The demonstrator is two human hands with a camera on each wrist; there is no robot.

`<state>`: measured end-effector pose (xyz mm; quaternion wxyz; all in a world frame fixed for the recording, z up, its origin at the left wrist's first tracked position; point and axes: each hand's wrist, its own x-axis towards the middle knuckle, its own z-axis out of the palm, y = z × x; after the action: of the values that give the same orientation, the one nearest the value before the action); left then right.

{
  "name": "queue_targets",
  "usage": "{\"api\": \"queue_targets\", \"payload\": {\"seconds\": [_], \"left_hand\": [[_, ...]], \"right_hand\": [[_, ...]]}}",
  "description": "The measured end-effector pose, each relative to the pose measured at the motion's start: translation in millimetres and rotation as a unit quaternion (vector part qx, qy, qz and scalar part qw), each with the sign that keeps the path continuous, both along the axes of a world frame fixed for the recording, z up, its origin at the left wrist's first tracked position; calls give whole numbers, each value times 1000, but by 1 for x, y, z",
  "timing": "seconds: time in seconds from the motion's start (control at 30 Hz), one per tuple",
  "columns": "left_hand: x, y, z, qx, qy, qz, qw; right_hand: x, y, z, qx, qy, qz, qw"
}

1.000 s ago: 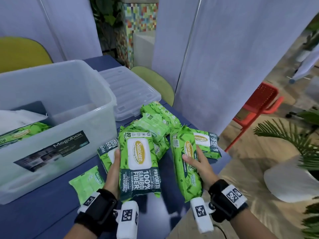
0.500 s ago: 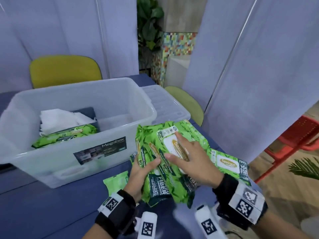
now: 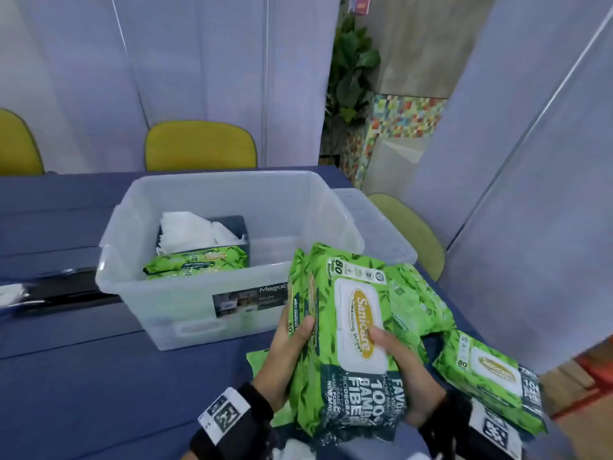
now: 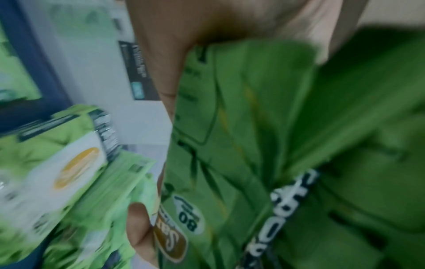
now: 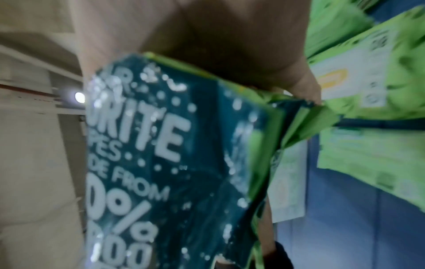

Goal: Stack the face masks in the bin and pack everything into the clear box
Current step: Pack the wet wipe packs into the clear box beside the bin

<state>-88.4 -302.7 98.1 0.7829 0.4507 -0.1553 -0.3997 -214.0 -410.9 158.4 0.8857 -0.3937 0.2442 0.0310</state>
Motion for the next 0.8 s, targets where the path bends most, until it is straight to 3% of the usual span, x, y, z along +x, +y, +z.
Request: {"api": "queue_targets", "payload": {"seconds": [0.17, 0.3, 0.37, 0.43, 0.5, 0.6, 0.73, 0.8], "left_hand": [[38, 5, 55, 2, -181, 27, 983], [89, 5, 126, 13, -368, 14, 930], [123, 2, 157, 22, -420, 2, 907], [155, -2, 182, 59, -411, -9, 909], [181, -3, 199, 53, -340, -30, 939], [210, -10, 216, 11, -265, -90, 960], [242, -28, 198, 24, -236, -57, 970], [257, -42, 178, 4, -173, -18, 985]], "right_hand": [[29, -1, 52, -72, -78, -25, 994], [81, -21, 89, -159, -187, -26, 969], [111, -31, 112, -205, -236, -30, 949], [145, -43, 132, -285, -253, -42, 923], [179, -58, 145, -378, -250, -53, 890], [218, -78, 154, -522, -250, -29, 815], [262, -103, 149, -636, -254, 20, 729], [282, -118, 139, -684, -242, 52, 686]]}}
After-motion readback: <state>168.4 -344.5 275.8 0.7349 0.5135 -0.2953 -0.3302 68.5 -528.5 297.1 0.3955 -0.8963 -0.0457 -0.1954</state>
